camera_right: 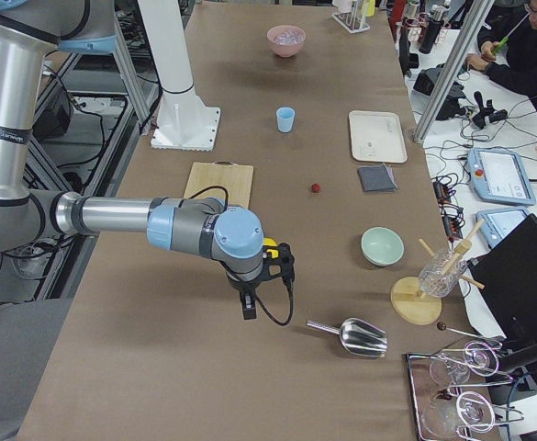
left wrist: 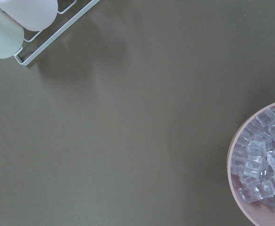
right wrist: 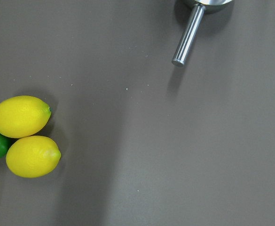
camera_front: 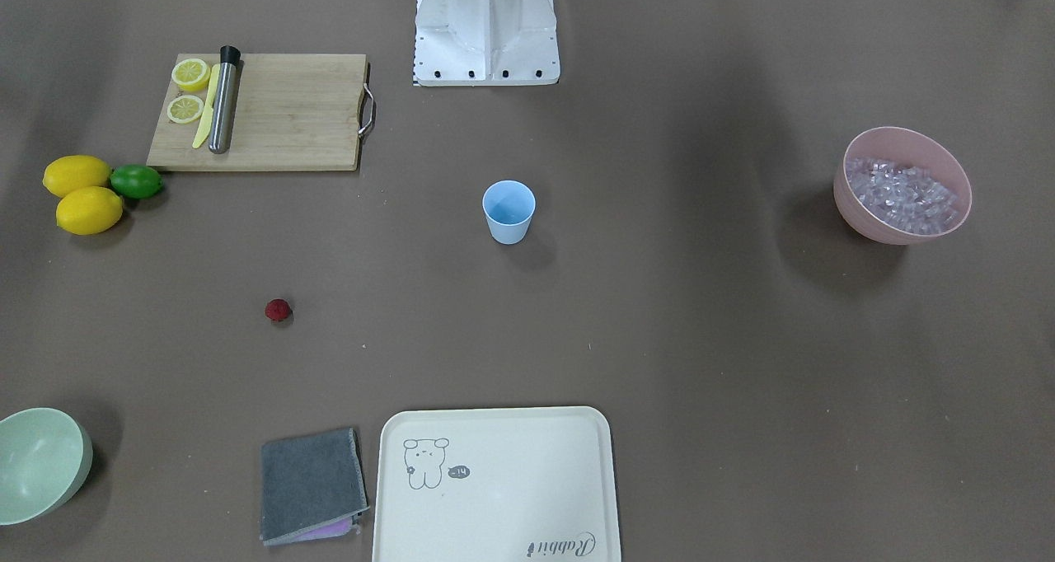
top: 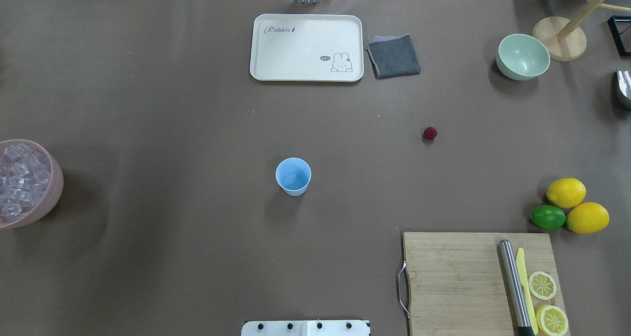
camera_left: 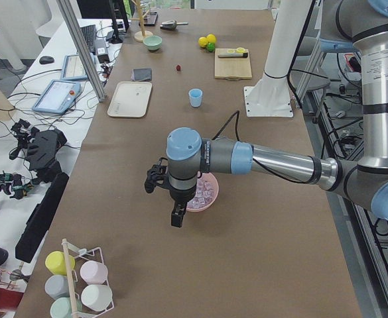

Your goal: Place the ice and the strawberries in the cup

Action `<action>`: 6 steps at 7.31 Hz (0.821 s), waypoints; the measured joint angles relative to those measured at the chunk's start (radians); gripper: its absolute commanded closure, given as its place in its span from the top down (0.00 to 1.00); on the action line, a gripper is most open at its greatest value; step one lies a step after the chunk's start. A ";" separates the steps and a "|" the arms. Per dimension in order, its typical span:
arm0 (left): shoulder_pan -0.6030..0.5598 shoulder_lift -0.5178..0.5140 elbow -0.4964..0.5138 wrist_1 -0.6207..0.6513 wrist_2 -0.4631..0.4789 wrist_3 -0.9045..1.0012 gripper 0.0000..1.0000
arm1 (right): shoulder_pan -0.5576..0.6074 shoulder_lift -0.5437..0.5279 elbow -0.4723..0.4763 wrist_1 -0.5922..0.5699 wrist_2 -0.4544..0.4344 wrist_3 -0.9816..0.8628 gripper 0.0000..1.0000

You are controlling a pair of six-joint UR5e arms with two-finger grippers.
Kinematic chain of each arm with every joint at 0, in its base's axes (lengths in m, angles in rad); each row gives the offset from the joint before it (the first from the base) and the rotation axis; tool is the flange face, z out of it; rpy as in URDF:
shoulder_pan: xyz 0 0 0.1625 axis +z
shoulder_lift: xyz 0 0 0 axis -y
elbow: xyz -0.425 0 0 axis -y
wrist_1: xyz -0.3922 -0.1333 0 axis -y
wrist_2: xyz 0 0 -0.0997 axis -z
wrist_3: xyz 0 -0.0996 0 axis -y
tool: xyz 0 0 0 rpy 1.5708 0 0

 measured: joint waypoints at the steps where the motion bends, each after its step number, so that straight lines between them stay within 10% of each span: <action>1: 0.000 0.000 -0.002 0.000 0.000 -0.002 0.97 | 0.000 -0.001 0.001 0.000 0.000 0.000 1.00; 6: 0.000 0.002 -0.004 -0.064 -0.011 -0.085 0.97 | 0.001 0.002 0.001 0.001 -0.001 0.002 1.00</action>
